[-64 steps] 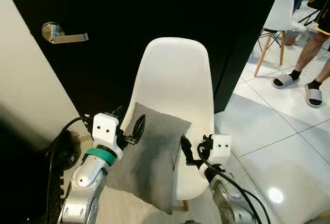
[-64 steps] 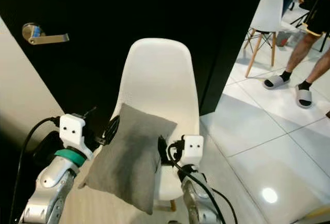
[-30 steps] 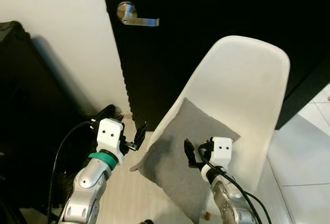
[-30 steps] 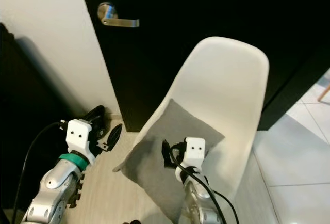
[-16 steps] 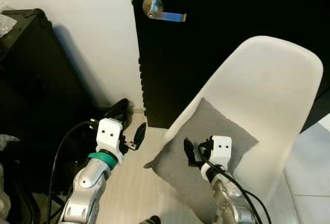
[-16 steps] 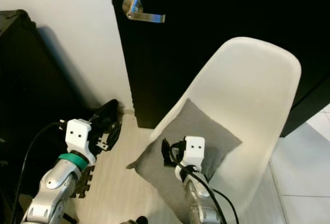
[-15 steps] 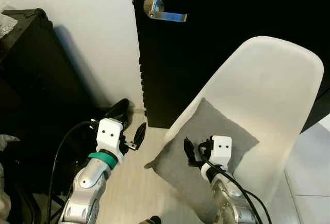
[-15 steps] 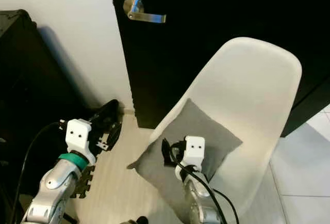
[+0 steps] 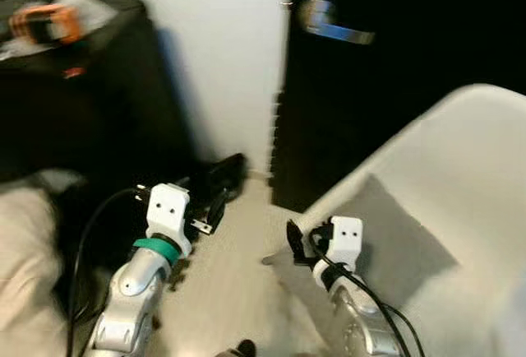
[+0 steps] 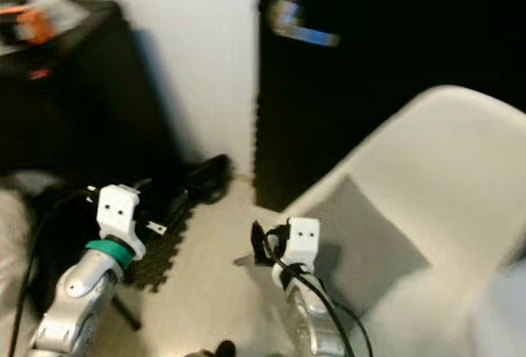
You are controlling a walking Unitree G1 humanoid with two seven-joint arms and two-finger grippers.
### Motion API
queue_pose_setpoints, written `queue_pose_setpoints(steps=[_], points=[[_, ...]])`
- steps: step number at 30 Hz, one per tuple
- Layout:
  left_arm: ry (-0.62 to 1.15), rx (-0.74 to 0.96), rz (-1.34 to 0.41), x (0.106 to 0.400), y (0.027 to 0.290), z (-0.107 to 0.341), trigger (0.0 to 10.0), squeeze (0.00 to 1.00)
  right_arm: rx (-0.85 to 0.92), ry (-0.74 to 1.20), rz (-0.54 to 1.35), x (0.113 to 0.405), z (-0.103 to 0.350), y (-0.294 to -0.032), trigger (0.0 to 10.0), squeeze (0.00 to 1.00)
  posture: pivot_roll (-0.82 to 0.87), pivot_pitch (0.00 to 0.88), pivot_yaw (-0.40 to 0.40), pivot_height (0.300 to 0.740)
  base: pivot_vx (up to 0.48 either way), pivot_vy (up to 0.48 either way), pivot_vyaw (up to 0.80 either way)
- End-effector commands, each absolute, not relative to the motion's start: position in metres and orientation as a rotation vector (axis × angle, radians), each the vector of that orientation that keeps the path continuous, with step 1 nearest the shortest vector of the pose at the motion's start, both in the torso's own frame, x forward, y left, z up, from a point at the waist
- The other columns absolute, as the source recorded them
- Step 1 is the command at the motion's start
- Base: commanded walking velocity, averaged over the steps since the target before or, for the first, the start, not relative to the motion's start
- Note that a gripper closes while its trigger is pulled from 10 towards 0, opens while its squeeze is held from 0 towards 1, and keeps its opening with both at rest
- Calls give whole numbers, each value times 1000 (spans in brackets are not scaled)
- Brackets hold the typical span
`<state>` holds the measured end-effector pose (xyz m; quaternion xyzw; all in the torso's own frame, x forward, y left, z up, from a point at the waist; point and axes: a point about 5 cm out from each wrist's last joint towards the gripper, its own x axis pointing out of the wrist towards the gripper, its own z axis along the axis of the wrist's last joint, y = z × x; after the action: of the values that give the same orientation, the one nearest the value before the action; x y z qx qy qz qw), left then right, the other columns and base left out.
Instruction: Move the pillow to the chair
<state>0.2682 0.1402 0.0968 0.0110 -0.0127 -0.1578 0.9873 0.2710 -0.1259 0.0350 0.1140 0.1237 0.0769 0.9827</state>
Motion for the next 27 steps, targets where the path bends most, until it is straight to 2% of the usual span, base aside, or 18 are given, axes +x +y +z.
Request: queue_pose_setpoints(steps=[1, 12, 16, 18, 21, 25, 27], points=[[-14, 27, -325, 268, 139, 94, 10000, 0, 226, 274, 154, 266, 29, -125, 10000, 0, 22, 28, 71, 740, 0, 0, 800], [5, 43, -331, 267, 138, 91, 10000, 0, 223, 284, 156, 266, 26, -125, 10000, 0, 26, 18, 72, 740, 0, 0, 800], [56, 40, -318, 269, 138, 76, 10000, 0, 220, 312, 149, 265, 18, -125, 10000, 0, 30, 15, 70, 740, 0, 0, 800], [165, 79, -274, 271, 144, 46, 10000, 0, 211, 392, 87, 262, 0, -132, 10000, 0, 31, 15, 68, 740, 0, 0, 800], [239, 110, -256, 269, 149, 29, 10000, 0, 201, 440, 61, 259, -10, -135, 10000, 0, 27, 15, 73, 740, 0, 0, 800], [497, 153, -202, 244, 164, -22, 10000, 0, 168, 640, 19, 235, -44, -141, 10000, 0, 30, 23, 63, 740, 0, 0, 800], [535, 155, -189, 238, 166, -29, 10000, 0, 164, 677, 10, 230, -50, -142, 10000, 0, 30, 23, 63, 740, 0, 0, 800]])
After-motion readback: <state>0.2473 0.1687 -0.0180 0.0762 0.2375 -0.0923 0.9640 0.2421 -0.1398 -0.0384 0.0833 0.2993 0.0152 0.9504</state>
